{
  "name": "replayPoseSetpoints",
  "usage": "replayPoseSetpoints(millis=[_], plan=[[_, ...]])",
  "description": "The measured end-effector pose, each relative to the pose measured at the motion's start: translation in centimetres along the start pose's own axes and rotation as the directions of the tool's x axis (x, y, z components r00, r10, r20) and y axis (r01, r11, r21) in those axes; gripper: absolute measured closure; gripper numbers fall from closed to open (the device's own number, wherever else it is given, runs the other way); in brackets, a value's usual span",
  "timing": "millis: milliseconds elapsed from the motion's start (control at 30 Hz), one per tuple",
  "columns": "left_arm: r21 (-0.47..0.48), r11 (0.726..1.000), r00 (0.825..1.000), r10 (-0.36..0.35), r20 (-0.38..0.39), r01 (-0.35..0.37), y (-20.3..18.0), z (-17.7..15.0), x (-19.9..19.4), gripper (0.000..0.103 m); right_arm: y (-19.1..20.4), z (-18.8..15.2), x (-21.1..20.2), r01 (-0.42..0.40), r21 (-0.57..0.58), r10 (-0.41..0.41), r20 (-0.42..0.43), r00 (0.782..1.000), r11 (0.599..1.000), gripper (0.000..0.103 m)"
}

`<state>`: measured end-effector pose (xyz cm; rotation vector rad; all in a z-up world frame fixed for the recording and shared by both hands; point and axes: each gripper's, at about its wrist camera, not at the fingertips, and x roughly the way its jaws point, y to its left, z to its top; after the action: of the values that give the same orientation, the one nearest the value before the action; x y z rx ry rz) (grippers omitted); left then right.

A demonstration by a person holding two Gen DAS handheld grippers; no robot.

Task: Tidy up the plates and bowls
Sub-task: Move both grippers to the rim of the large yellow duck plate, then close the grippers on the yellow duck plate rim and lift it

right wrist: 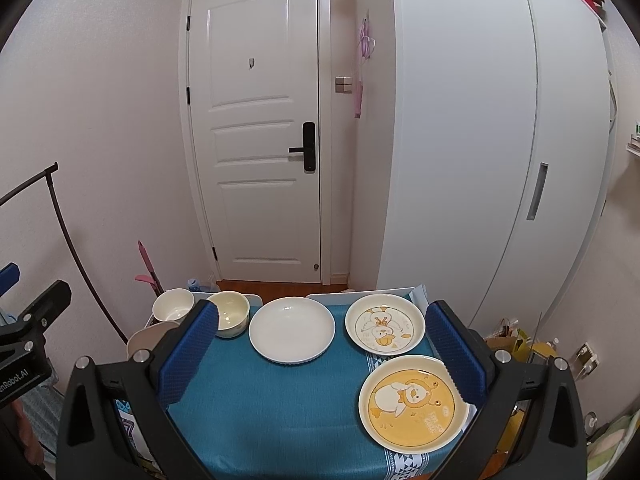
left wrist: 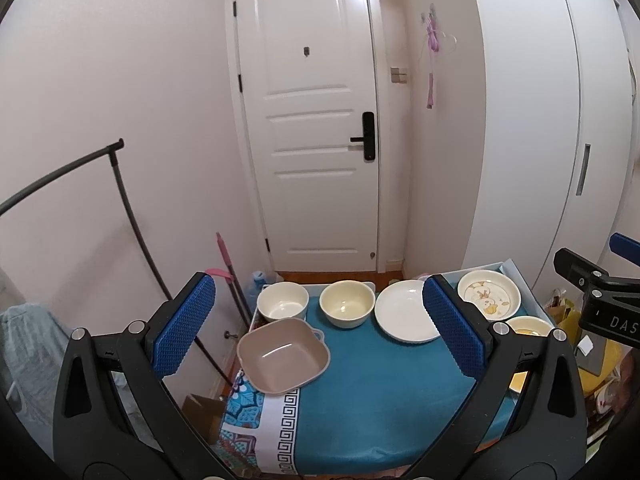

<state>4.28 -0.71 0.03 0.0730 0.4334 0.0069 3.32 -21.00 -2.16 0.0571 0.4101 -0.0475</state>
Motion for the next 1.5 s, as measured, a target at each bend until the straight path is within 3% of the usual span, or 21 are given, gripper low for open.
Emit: replayPoseSetpoints(millis=[233, 400, 467, 600, 800, 933, 1100, 1200, 1233, 1300, 1367, 1500], plan=[[0.039, 0.996, 0.997, -0.075, -0.023, 0.076, -1.4, 2.4, 3.8, 0.0, -1.8, 1.3, 1.6, -0.004, 0.028, 0.004, -0.012, 1.0, 1.0, 0.0], [0.108, 0.981, 0.985, -0.152, -0.084, 0.16, -3.9, 3.5, 8.5, 0.0, -5.1, 1.5, 4.3, 0.077, 0.08, -0.072, -0.061, 0.996, 0.994, 0.0], [0.133, 0.968, 0.972, -0.197, -0.129, 0.214, -5.6, 3.3, 10.8, 0.0, -6.8, 0.7, 5.7, 0.121, 0.103, -0.111, -0.099, 0.989, 0.987, 0.0], [0.154, 0.928, 0.92, -0.291, -0.263, 0.338, -9.3, 1.6, 16.0, 0.0, -10.4, -1.8, 8.3, 0.198, 0.158, -0.167, -0.193, 0.967, 0.967, 0.0], [0.186, 0.864, 0.832, -0.361, -0.42, 0.469, -15.9, -2.8, 22.2, 0.0, -15.3, -7.4, 11.4, 0.273, 0.229, -0.18, -0.356, 0.917, 0.934, 0.0], [0.142, 0.821, 0.738, -0.404, -0.54, 0.554, -20.3, -7.2, 25.4, 0.0, -18.8, -11.4, 13.2, 0.268, 0.27, -0.128, -0.442, 0.888, 0.925, 0.001], [0.065, 0.789, 0.626, -0.43, -0.65, 0.61, -24.9, -12.4, 27.4, 0.001, -23.2, -16.5, 15.9, 0.196, 0.352, 0.021, -0.527, 0.85, 0.915, 0.026], [-0.023, 0.793, 0.55, -0.443, -0.709, 0.609, -27.0, -15.2, 28.5, 0.008, -25.5, -18.7, 17.6, 0.139, 0.388, 0.116, -0.566, 0.816, 0.911, 0.039], [-0.051, 0.797, 0.529, -0.446, -0.721, 0.602, -27.4, -16.0, 28.6, 0.015, -26.1, -19.3, 18.2, 0.109, 0.392, 0.152, -0.577, 0.803, 0.913, 0.043], [-0.079, 0.806, 0.509, -0.443, -0.738, 0.587, -28.0, -16.9, 28.4, 0.024, -26.7, -19.8, 19.2, 0.063, 0.393, 0.197, -0.584, 0.787, 0.917, 0.051], [-0.08, 0.82, 0.511, -0.426, -0.747, 0.567, -28.6, -17.9, 28.3, 0.03, -27.5, -20.4, 20.1, 0.02, 0.383, 0.231, -0.597, 0.768, 0.923, 0.054], [-0.092, 0.837, 0.516, -0.415, -0.749, 0.539, -28.6, -18.5, 27.5, 0.042, -28.7, -20.6, 21.4, -0.057, 0.387, 0.296, -0.594, 0.748, 0.92, 0.07]])
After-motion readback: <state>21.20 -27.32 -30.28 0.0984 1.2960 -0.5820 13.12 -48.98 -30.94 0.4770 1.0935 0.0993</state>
